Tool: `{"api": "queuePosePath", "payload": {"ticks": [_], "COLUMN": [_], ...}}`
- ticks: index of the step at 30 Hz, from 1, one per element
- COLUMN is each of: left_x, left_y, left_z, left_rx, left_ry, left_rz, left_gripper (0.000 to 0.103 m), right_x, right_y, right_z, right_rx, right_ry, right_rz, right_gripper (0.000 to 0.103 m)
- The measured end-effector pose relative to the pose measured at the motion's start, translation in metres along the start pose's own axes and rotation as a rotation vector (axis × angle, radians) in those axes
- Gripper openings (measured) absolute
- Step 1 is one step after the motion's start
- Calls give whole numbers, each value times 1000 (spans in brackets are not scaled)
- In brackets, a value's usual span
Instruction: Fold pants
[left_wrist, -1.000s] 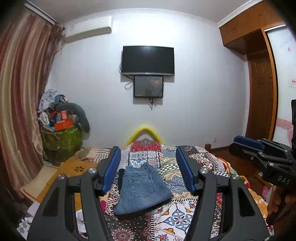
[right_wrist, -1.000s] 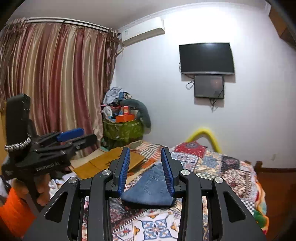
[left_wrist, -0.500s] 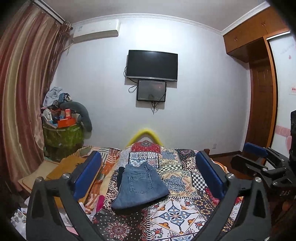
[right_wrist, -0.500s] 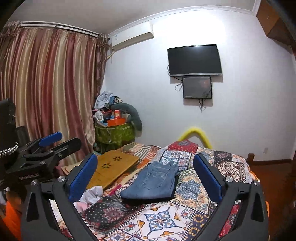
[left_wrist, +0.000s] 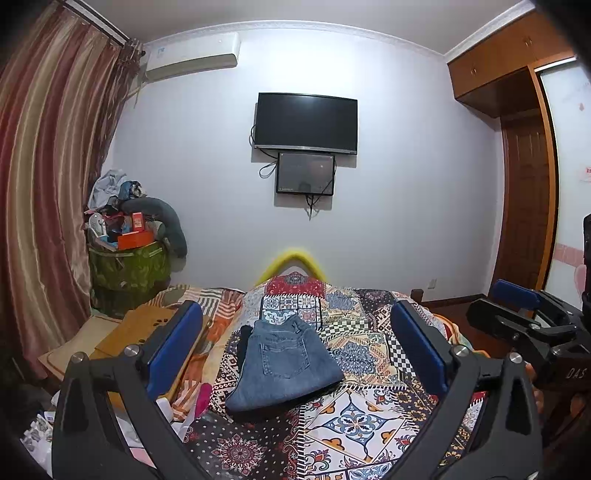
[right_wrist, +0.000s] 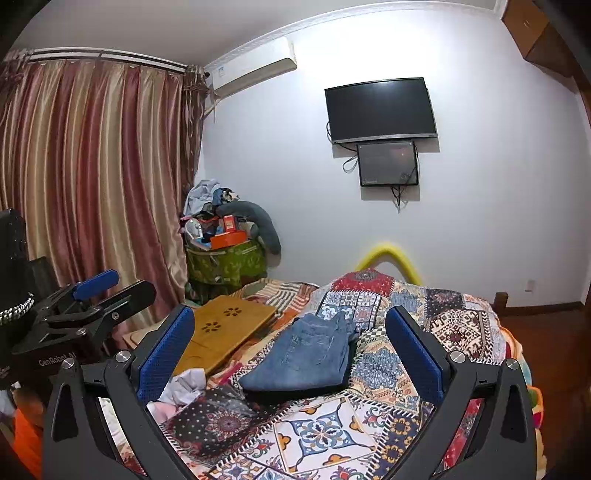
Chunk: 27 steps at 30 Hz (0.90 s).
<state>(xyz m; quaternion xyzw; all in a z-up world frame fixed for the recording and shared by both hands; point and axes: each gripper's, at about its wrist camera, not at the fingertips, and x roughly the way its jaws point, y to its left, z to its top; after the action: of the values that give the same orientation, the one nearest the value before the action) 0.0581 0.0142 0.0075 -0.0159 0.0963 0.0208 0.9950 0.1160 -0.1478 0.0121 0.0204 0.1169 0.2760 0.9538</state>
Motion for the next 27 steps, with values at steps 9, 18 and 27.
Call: {"api": "queuePosePath", "payload": {"ticks": [9, 18, 27], "left_x": [8, 13, 15], "left_y": [-1, 5, 9], "left_z": [-7, -10, -11], "left_rx": [12, -7, -11], "left_ry": [22, 41, 47], "left_rz": [-6, -18, -16], "left_gripper": [103, 103, 103], "right_x": [2, -1, -2], "right_y": [-1, 1, -1], "right_z": [-2, -2, -2], "right_rx": [21, 17, 37], "right_ry": [19, 21, 29], "right_rz": [-3, -15, -19], "right_gripper": [103, 103, 103]}}
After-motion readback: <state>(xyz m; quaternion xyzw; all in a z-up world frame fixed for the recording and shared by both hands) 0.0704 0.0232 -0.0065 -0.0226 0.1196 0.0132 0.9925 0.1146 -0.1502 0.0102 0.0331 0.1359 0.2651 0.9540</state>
